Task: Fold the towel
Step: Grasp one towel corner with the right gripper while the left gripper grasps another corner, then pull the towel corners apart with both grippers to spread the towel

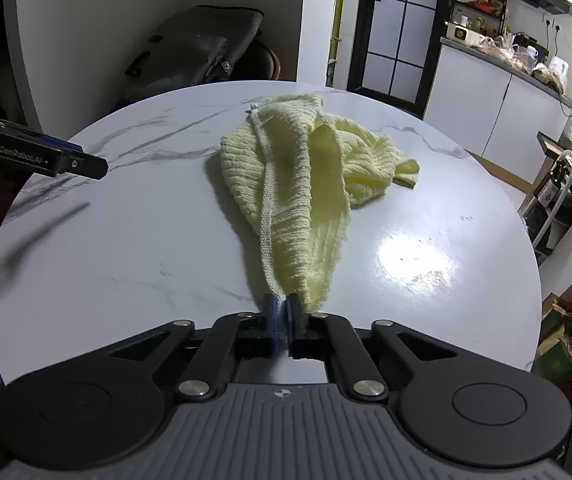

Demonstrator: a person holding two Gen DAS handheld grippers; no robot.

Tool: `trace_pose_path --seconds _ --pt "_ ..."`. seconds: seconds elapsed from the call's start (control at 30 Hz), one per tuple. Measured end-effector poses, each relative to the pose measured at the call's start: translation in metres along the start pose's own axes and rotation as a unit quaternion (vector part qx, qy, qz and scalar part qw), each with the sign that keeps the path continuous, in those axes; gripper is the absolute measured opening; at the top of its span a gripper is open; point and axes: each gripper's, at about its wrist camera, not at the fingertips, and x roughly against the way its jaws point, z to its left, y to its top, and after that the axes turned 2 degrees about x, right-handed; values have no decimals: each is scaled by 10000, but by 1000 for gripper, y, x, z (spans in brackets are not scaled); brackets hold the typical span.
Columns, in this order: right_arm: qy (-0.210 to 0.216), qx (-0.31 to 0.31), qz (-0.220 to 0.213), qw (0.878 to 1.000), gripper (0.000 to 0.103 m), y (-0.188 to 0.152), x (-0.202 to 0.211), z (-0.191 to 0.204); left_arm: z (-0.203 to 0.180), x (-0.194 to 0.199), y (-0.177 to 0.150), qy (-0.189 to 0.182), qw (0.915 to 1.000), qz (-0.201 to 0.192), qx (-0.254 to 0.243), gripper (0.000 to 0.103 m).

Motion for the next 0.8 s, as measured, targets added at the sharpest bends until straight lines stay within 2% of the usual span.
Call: trace_pose_path --seconds 0.27,0.5,0.8 --pt "-30 0 -109 9999 4 -1 20 -9 -6 -11 5 -66 9997 -42 -235 63" --pt "-211 -78 -172 9996 4 -4 43 -26 -13 -23 11 -183 9993 -61 -335 63" --pt "-444 -282 -154 9985 4 -10 53 -45 -27 -32 16 -358 9984 -56 -432 63"
